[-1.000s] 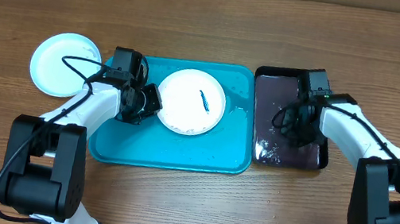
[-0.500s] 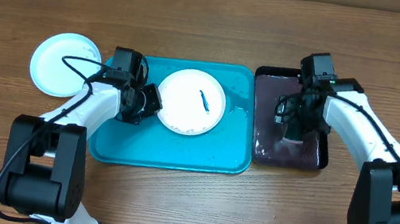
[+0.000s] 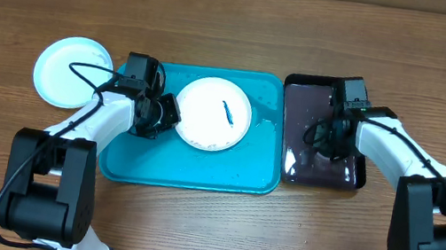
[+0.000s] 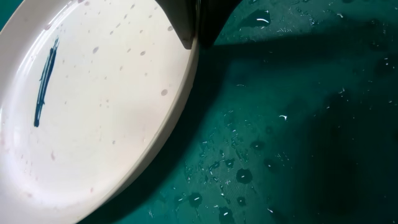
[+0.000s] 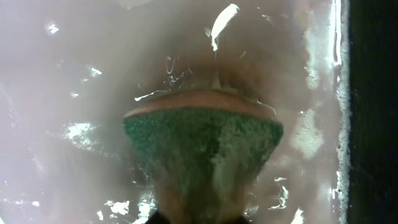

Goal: Clean dirty plates on tray and stack at the side
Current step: 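Dip and rub the held sponge in the black tray's water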

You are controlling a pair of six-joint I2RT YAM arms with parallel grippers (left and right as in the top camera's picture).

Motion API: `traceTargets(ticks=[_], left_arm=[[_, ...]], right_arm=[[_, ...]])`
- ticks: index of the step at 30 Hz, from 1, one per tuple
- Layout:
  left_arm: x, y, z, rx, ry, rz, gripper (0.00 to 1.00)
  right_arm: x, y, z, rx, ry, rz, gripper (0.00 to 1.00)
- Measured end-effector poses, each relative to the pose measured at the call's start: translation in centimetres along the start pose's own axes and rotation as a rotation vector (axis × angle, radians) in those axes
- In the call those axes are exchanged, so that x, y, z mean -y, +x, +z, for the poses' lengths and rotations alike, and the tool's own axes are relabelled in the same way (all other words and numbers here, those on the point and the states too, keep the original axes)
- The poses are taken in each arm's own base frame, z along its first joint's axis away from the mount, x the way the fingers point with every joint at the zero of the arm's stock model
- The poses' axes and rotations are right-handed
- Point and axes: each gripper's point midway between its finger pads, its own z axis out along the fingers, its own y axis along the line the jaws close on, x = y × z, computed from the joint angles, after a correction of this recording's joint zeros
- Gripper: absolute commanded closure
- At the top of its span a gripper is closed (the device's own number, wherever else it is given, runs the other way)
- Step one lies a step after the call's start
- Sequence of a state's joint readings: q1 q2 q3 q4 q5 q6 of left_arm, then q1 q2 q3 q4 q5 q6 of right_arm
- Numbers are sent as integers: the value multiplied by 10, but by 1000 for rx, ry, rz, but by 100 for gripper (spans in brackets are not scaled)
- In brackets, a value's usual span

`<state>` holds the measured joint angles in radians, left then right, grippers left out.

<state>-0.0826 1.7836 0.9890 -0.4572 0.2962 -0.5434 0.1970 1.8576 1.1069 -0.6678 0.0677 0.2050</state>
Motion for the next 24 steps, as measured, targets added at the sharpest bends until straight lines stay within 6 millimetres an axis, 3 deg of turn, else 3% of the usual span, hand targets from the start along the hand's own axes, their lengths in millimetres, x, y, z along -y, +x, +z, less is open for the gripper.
traceTargets(ticks=[1,2,4,9,10,12,13,14,15,17,18,20,24], left_arm=[[0,0,0,0,0,0,96],[0,0,0,0,0,0,96],[0,0,0,0,0,0,96],[0,0,0,0,0,0,96],[0,0,0,0,0,0,96],[0,0,0,0,0,0,96],[0,0,0,0,0,0,96],[0,0,0,0,0,0,96],[0,0,0,0,0,0,96],[0,0,0,0,0,0,96],[0,0,0,1,0,0,96],[0,0,0,0,0,0,96],[0,0,0,0,0,0,96]], right_arm=[[0,-1,0,3,-2,7,20],[0,-1,0,2,-1,2,8],[-1,-2,0,9,-3,1,3],[-2,-8,0,33,-10,1,5],[-3,-10,0,41,-12,2,18],[-4,-13,0,54,-16,0,76],[-4,-14,0,59,-18,1,87],[-4,-15,0,63,-18,3,89],[-5,-16,0,66,-19,3,83],[-5,-17,0,69,-20,8,23],[-5,-17,0,71,-21,10,10],[-5,-18,0,74,-22,8,2],[-6,-22,-1,90,-26,9,1]])
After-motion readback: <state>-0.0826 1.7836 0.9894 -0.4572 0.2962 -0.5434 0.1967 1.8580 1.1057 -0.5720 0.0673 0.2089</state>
